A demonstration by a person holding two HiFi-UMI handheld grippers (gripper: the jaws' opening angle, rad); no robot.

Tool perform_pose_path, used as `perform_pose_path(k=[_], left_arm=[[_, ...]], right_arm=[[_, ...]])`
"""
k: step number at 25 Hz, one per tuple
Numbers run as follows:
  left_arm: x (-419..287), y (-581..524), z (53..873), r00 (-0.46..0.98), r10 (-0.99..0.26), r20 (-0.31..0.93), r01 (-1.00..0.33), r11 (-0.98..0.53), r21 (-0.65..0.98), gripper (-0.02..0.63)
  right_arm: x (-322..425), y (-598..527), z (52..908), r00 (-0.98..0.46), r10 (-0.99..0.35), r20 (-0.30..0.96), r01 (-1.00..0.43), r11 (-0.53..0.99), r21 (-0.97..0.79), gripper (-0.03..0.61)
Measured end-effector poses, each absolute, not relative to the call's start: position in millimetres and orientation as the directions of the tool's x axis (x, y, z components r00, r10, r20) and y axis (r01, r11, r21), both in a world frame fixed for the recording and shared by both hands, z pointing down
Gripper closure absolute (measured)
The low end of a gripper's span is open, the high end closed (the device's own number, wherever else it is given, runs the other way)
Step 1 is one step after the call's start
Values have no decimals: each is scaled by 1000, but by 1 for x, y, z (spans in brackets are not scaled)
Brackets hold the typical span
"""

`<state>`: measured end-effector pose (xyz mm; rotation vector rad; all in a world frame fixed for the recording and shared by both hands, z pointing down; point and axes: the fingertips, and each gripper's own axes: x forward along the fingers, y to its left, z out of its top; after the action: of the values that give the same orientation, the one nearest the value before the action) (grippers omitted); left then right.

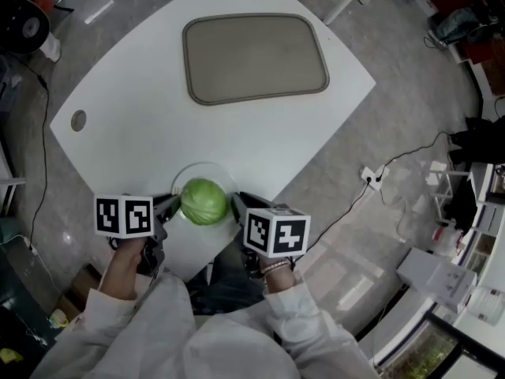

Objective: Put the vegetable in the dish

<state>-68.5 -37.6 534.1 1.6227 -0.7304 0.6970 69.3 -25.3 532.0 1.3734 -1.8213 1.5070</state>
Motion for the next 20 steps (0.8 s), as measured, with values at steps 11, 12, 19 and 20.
perform_pose_path(k=[11,12,19,20], left_arm=[[-40,-58,526,608,-81,789,-793,-89,602,566],[-37,-62,525,608,-83,790,-794,-89,602,566],[-13,-92,519,614,-100,783,-789,-80,609,566],[-9,-97,519,613,-101,783,-790,-80,608,566]], right_arm=[[98,-49,526,-476,-379,794,-845,-52,-532,532],[100,-53,526,-478,-377,793,-845,-50,-533,532],[125,-86,521,-488,-383,784,-841,-36,-541,532],[129,-90,521,-489,-380,785,-841,-34,-540,532]])
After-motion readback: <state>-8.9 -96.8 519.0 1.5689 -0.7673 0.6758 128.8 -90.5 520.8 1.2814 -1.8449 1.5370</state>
